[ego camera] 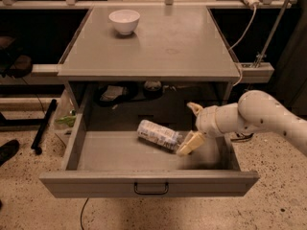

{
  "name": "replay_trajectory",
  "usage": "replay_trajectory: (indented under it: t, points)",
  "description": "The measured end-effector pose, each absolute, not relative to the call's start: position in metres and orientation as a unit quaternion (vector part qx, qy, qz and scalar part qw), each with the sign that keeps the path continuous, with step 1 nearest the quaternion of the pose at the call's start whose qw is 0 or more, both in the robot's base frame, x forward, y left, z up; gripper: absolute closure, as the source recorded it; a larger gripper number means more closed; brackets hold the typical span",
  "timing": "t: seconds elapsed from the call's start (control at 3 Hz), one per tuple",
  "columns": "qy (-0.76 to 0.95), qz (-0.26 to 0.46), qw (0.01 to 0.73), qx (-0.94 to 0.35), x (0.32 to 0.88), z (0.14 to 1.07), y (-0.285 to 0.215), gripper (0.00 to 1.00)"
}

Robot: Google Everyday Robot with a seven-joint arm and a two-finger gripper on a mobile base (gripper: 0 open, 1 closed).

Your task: Place blue plastic bottle into top drawer

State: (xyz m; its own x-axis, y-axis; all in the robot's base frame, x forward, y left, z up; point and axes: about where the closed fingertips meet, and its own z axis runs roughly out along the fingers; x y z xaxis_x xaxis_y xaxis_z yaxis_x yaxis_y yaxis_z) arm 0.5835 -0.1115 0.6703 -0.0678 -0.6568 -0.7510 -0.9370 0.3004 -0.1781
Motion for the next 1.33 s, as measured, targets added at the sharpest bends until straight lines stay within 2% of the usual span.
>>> replay_trajectory:
  t: [0.67,1.33]
  points:
    - [0.697,0.154,0.411,-0.568,0.573,0.743,-0.178,0.0]
    - [0.673,0.132,0.447,-0.574,0.541,0.807,-0.203,0.0]
